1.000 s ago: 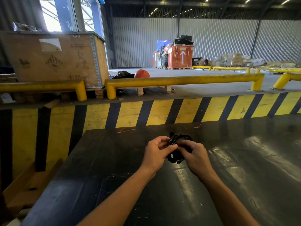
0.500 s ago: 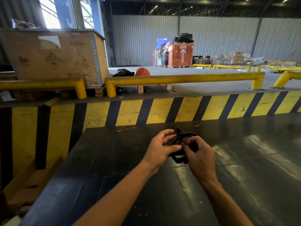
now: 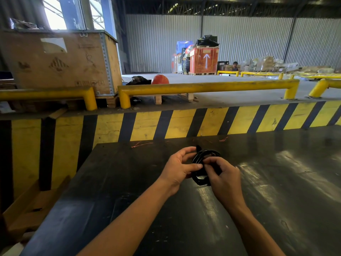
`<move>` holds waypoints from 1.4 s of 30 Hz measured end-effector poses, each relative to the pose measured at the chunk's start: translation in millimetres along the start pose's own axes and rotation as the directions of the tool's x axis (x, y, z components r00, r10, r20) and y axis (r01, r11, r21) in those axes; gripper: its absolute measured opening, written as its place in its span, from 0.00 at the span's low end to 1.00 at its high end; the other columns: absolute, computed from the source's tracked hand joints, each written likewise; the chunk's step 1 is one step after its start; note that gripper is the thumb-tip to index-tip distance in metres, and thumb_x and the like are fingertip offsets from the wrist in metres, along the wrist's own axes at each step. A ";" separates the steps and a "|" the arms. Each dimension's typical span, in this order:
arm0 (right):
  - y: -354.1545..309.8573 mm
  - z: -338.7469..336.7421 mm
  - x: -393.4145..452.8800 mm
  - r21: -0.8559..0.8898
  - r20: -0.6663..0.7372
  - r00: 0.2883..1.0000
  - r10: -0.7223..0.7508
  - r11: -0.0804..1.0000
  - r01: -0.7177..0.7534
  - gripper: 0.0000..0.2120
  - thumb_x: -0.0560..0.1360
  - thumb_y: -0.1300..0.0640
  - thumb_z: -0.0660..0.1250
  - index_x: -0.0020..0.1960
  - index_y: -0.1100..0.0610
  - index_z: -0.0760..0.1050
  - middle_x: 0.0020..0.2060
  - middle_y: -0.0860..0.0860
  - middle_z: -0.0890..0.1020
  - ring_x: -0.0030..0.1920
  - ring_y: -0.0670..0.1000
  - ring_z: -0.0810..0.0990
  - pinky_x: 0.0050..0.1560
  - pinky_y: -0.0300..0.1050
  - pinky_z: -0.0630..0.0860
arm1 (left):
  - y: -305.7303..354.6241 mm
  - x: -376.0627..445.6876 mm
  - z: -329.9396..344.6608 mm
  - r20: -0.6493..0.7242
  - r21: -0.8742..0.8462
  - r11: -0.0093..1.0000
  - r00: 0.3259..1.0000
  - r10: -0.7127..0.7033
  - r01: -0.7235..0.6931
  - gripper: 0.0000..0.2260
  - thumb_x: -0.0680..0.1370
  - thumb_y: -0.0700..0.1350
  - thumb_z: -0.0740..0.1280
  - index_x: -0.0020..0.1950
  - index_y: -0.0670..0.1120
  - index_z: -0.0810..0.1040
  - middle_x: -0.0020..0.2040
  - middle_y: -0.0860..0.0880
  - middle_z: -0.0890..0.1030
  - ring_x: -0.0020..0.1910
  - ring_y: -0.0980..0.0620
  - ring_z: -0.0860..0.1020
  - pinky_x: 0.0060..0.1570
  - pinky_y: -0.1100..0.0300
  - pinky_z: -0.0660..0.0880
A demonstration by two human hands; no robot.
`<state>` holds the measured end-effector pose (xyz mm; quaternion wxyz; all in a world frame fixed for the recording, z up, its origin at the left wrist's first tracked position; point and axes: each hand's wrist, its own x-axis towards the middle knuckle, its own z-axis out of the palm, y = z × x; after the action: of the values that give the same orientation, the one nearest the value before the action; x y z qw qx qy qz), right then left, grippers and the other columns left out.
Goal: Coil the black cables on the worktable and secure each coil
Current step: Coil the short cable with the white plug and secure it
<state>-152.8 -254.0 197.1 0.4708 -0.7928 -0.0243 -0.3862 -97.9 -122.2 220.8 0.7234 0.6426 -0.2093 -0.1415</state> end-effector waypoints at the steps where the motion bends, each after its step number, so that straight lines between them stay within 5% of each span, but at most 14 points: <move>1: 0.1 -0.5 -0.2 0.012 0.022 1.000 0.000 1.000 0.000 0.10 0.73 0.65 0.67 0.49 0.52 0.79 0.43 0.47 0.82 0.46 0.39 0.79 0.43 0.23 0.73 | -0.1 0.3 -0.1 -0.011 -0.008 1.000 1.000 0.004 -0.004 0.22 0.73 0.31 0.67 0.64 0.48 0.73 0.61 0.46 0.79 0.58 0.49 0.79 0.54 0.51 0.79; 7: 8.0 -9.5 -2.7 -0.059 0.194 0.980 -0.030 0.997 0.042 0.14 0.72 0.69 0.65 0.53 0.56 0.80 0.54 0.48 0.80 0.55 0.46 0.79 0.55 0.45 0.79 | 1.1 1.6 -2.6 -0.079 -0.031 0.999 0.997 0.006 -0.009 0.24 0.74 0.32 0.67 0.67 0.48 0.72 0.63 0.47 0.78 0.59 0.48 0.78 0.57 0.43 0.77; 13: 5.9 -12.4 -2.7 -0.144 0.179 0.980 -0.085 0.983 0.111 0.11 0.70 0.64 0.71 0.51 0.56 0.81 0.52 0.46 0.78 0.46 0.39 0.78 0.47 0.23 0.73 | 0.5 1.3 3.1 -0.065 -0.016 1.000 0.998 0.007 -0.008 0.24 0.74 0.32 0.67 0.68 0.47 0.71 0.63 0.46 0.78 0.60 0.47 0.78 0.55 0.46 0.78; 22: 7.4 -19.4 -3.2 -0.220 0.120 0.983 -0.140 0.962 0.164 0.07 0.70 0.63 0.71 0.47 0.56 0.81 0.40 0.48 0.75 0.36 0.42 0.76 0.34 0.30 0.74 | 0.3 -4.8 7.5 -0.041 0.059 0.997 0.997 0.060 -0.058 0.20 0.74 0.33 0.68 0.60 0.52 0.74 0.61 0.50 0.78 0.59 0.51 0.78 0.51 0.55 0.79; 26: 3.9 -25.8 -1.2 -0.117 0.106 0.984 -0.143 0.981 0.155 0.07 0.70 0.65 0.71 0.46 0.56 0.80 0.37 0.47 0.77 0.39 0.43 0.77 0.35 0.26 0.72 | 2.5 -8.8 7.2 -0.011 0.090 0.993 0.997 0.077 -0.076 0.19 0.74 0.33 0.67 0.57 0.54 0.75 0.59 0.52 0.79 0.57 0.52 0.78 0.52 0.53 0.79; 31: 5.4 -31.8 3.4 -0.021 0.146 0.988 -0.041 0.999 0.044 0.07 0.72 0.61 0.69 0.47 0.50 0.78 0.37 0.50 0.82 0.38 0.48 0.81 0.38 0.39 0.78 | 4.5 -10.8 5.2 0.014 0.123 0.988 0.996 0.090 -0.091 0.18 0.74 0.33 0.67 0.58 0.53 0.75 0.58 0.51 0.80 0.54 0.49 0.80 0.54 0.48 0.78; 36: -2.4 -37.2 10.1 0.103 0.143 0.990 -0.001 0.995 -0.014 0.05 0.73 0.59 0.67 0.47 0.51 0.79 0.30 0.49 0.78 0.31 0.44 0.76 0.31 0.31 0.72 | 2.6 -11.5 4.0 0.056 0.208 0.970 0.992 0.113 -0.123 0.18 0.74 0.32 0.66 0.58 0.52 0.75 0.56 0.52 0.81 0.49 0.51 0.82 0.51 0.53 0.78; 42: -6.5 -37.4 23.5 -0.079 0.105 0.989 -0.101 0.991 0.110 0.05 0.71 0.59 0.70 0.46 0.54 0.80 0.40 0.47 0.77 0.36 0.44 0.74 0.34 0.33 0.71 | 1.7 -9.3 4.1 0.106 0.324 0.932 0.986 0.132 -0.159 0.19 0.74 0.33 0.67 0.64 0.46 0.74 0.60 0.47 0.80 0.54 0.49 0.81 0.53 0.56 0.79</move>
<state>-160.9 -286.7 226.4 0.4137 -0.8282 -0.0734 -0.3708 -108.0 -121.1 221.7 0.6041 0.7315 -0.3068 -0.0766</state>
